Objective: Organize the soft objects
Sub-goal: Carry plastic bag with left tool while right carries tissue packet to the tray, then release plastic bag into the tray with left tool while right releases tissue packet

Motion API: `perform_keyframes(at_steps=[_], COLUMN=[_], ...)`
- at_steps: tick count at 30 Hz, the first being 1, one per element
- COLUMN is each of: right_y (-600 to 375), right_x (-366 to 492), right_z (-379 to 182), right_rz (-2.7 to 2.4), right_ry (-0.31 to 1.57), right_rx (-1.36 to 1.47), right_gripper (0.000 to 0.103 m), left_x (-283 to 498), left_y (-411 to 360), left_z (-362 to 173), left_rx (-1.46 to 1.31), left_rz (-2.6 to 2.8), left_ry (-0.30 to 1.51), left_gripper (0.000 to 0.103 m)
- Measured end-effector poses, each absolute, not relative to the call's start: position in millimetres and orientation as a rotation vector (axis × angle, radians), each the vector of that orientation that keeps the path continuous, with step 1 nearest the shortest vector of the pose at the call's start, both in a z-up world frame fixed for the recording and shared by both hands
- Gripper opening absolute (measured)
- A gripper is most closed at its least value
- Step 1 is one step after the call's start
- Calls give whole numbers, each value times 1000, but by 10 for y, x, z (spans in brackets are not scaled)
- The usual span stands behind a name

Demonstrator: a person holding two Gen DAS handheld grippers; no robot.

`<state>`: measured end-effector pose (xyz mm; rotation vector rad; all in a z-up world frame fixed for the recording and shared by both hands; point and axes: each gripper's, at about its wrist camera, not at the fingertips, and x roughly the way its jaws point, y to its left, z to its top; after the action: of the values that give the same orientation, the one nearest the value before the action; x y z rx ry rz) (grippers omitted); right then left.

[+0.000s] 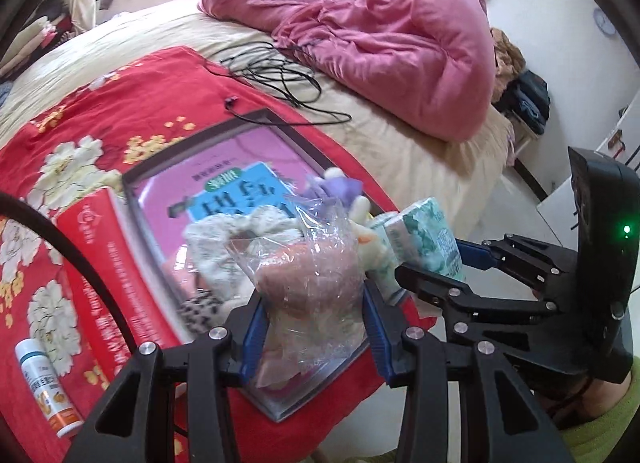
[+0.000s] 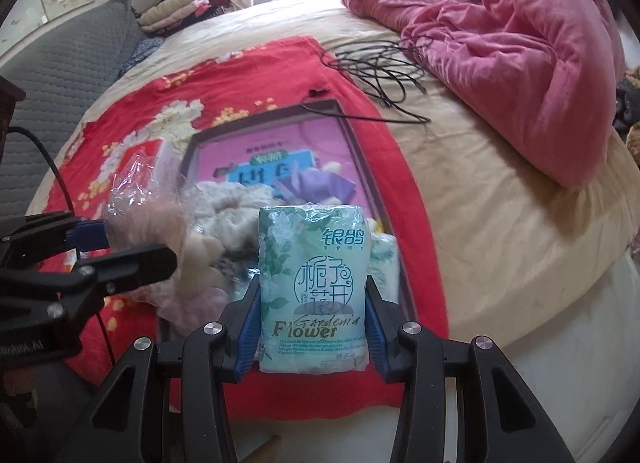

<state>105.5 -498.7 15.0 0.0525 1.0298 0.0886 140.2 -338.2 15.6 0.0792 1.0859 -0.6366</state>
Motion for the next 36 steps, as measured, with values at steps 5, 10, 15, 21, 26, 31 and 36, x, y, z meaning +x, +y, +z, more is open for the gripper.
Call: perform_keyframes(at_steps=[5, 10, 15, 21, 26, 31, 36], right_y=[-5072, -5075, -5050, -4999, -4998, -4956, -4930], right_x=[1060, 1124, 1209, 1363, 1512, 1583, 1538], right_z=[9, -121, -178, -245, -304, -348, -358], right_rz=[80, 87, 95, 109, 121, 128, 132], right_ry=[1061, 1083, 1080, 1059, 1027, 1001, 992], right_rx=[60, 68, 58, 47, 46, -6, -50], right_gripper=[47, 47, 47, 47, 47, 48, 50], left_x=[1440, 1517, 1561, 1628, 1710, 1819, 1895], left_y=[-3539, -3537, -3527, -3517, -3531, -3538, -3537], left_z=[-34, -180, -215, -259, -305, -337, -355], left_rx=[111, 120, 139, 141, 143, 128, 103], left_rz=[-638, -620, -610, -599, -587, -570, -581], left_ry=[1122, 1146, 1137, 1139, 1143, 1151, 1169], left_gripper=[45, 45, 45, 45, 46, 46, 46])
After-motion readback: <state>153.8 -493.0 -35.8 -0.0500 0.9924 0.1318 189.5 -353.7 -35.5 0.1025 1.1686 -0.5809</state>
